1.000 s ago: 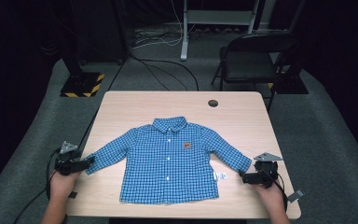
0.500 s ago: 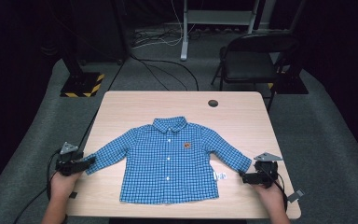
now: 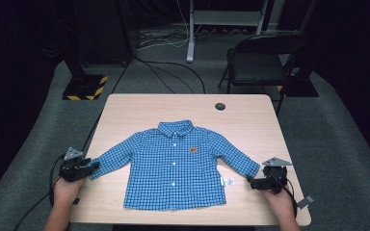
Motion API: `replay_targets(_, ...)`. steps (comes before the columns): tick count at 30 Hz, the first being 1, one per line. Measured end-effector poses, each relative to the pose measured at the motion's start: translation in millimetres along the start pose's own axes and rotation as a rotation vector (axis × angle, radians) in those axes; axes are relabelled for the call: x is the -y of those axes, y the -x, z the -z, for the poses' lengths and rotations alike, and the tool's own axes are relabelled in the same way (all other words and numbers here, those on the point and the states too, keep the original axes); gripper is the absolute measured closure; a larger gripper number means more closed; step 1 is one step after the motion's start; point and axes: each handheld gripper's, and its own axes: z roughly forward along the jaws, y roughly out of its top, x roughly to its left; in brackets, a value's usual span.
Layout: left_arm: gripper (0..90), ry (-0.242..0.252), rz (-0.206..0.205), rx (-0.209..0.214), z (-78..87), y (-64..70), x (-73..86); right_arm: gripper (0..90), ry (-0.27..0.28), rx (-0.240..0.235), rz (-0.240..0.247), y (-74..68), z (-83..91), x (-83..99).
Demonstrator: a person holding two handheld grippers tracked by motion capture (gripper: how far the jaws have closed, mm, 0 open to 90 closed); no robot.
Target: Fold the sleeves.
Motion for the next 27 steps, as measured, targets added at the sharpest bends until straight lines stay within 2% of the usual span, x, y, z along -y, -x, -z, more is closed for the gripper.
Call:
replay_targets(6, 61.9, 0.001, -0.046, -0.018, 0.7, 6.7, -1.5, 0.0, 0.0, 0.0, 0.0, 0.0, 0.0, 0.0)
replay_targets(15, 75.9, 0.038, -0.077, -0.011, 6.7, 14.1, -4.9, 0.0, 0.0, 0.0, 0.0, 0.0, 0.0, 0.0)
replay_targets(19, 78.5, 0.042, -0.096, -0.011, 8.3, 17.7, -6.5, 0.0, 0.0, 0.0, 0.0, 0.0, 0.0, 0.0)
replay_targets(22, 79.2, 0.049, -0.101, -0.007, 9.5, 19.8, -7.9, 0.0, 0.0, 0.0, 0.0, 0.0, 0.0, 0.0)
replay_targets(27, 78.6, 0.09, -0.073, 0.016, 15.3, 21.2, -11.0, 0.0, 0.0, 0.0, 0.0, 0.0, 0.0, 0.0)
